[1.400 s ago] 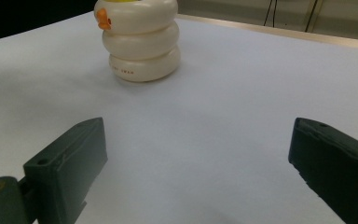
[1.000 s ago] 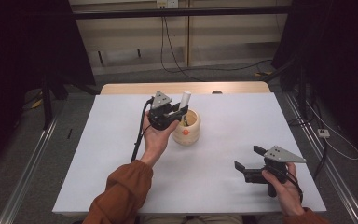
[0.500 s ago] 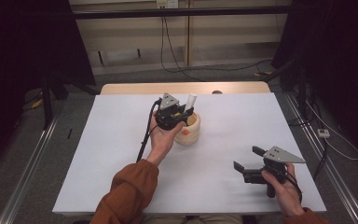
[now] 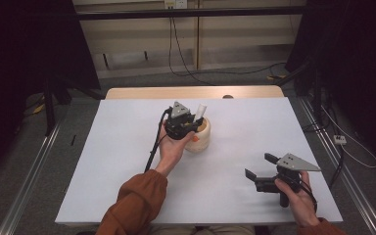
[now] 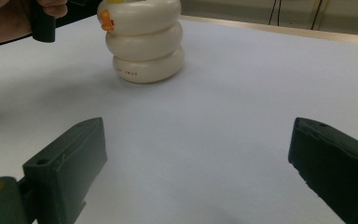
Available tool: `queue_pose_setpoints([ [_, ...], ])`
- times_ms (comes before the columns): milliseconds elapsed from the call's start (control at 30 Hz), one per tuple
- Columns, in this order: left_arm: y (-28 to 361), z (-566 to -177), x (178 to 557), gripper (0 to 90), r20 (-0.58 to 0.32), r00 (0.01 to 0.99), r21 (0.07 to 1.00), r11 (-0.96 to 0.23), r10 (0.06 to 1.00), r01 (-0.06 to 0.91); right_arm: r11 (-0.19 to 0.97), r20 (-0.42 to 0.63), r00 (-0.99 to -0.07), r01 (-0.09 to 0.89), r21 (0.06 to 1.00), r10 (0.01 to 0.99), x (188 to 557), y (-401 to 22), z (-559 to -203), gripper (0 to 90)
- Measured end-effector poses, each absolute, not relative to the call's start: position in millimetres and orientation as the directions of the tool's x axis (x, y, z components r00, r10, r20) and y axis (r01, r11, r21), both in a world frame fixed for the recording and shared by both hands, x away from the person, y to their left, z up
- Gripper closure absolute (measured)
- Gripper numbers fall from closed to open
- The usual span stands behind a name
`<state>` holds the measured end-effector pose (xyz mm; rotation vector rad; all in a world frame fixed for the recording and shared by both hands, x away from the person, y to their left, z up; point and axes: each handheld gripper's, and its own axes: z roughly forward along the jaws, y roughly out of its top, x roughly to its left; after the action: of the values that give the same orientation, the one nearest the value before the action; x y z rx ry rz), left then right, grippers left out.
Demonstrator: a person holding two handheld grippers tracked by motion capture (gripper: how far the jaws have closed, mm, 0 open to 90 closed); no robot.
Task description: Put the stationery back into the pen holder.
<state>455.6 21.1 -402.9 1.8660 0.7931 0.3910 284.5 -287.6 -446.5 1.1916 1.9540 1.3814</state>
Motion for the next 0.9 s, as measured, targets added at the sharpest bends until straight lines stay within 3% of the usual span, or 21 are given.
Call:
queue_pose_setpoints([
  [200,24.8,-397.7,451.9,59.2,-0.103,0.741,0.916,-0.226,0.663,0.33,0.12,0.103,-0.523,0.375,0.919,0.846,284.2,-286.8,-446.0,4.4],
  [367,31.5,-386.1,447.2,41.5,-0.121,0.738,0.927,-0.19,0.664,0.323,0.117,0.106,-0.523,0.375,0.92,0.846,284.3,-286.7,-445.8,4.4],
  [567,44.2,-377.6,443.6,31.0,-0.039,0.746,0.921,-0.266,0.664,0.284,0.116,0.105,-0.52,0.374,0.92,0.848,284.5,-286.8,-446.1,4.4],
  [900,67.5,-373.4,437.3,10.6,-0.071,0.747,0.906,-0.271,0.661,0.326,0.12,0.098,-0.517,0.372,0.921,0.851,285.1,-287.3,-446.2,4.2],
])
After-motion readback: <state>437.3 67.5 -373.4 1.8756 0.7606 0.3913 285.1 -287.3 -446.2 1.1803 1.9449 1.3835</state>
